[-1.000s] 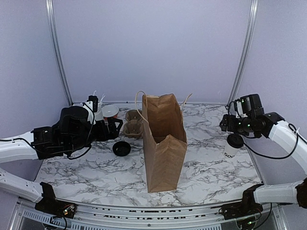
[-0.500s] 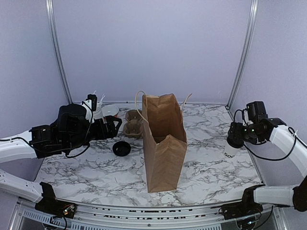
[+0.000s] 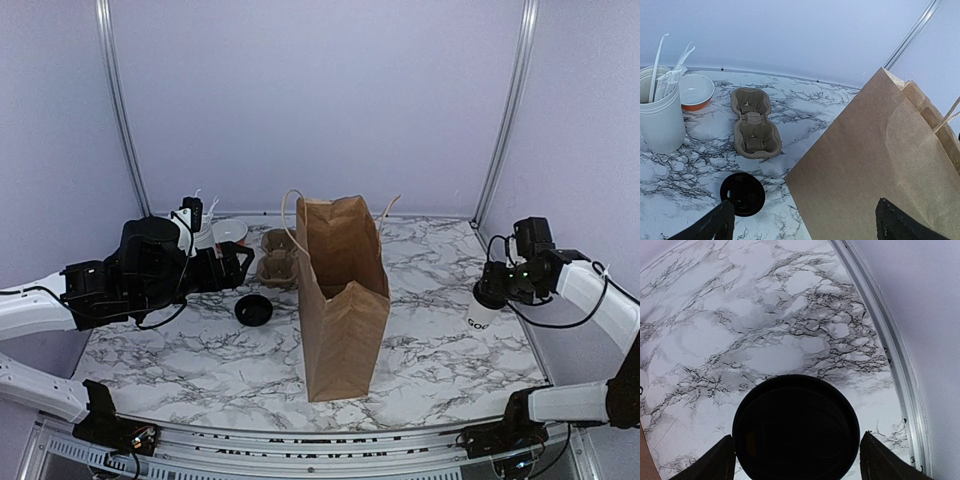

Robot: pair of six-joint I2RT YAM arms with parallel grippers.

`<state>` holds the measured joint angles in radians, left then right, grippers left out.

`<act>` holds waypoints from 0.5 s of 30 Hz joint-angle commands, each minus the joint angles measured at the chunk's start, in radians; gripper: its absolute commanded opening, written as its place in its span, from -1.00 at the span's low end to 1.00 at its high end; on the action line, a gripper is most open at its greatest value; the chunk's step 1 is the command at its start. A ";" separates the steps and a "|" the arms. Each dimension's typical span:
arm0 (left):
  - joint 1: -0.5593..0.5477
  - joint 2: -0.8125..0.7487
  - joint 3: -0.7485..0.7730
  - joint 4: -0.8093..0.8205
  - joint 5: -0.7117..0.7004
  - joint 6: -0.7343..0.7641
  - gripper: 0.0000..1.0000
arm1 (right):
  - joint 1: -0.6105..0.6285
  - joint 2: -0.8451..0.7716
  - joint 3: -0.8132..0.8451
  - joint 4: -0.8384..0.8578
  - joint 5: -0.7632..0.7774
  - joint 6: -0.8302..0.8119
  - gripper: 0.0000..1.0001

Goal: Pack the takeout coffee

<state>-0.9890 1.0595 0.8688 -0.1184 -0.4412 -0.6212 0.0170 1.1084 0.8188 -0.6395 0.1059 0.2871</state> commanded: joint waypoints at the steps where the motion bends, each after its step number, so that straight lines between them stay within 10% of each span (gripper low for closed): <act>1: 0.006 -0.021 0.010 -0.027 0.013 -0.002 0.98 | -0.015 0.017 -0.003 0.043 -0.005 -0.005 0.63; 15: 0.012 -0.008 0.009 -0.026 0.025 -0.011 0.98 | -0.016 0.038 0.001 0.048 -0.021 -0.014 0.54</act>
<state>-0.9863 1.0595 0.8688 -0.1188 -0.4252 -0.6250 0.0097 1.1423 0.8135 -0.6056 0.0944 0.2813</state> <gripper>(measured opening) 0.992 0.772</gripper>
